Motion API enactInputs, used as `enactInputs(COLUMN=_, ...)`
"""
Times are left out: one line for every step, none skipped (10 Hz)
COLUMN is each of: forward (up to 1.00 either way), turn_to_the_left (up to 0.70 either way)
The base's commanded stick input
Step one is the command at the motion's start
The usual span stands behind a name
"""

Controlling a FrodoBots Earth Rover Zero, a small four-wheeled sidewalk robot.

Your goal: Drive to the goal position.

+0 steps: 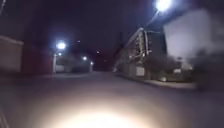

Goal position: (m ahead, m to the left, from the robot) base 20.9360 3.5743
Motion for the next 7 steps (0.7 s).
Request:
enactInputs(forward=0.7, turn_to_the_left=-0.35)
enactInputs(forward=0.7, turn_to_the_left=-0.27)
enactInputs(forward=0.7, turn_to_the_left=-0.07)
enactInputs(forward=0.7, turn_to_the_left=0.0)
enactInputs(forward=0.7, turn_to_the_left=0.0)
enactInputs(forward=0.7, turn_to_the_left=0.0)
enactInputs(forward=0.7, turn_to_the_left=-0.18)
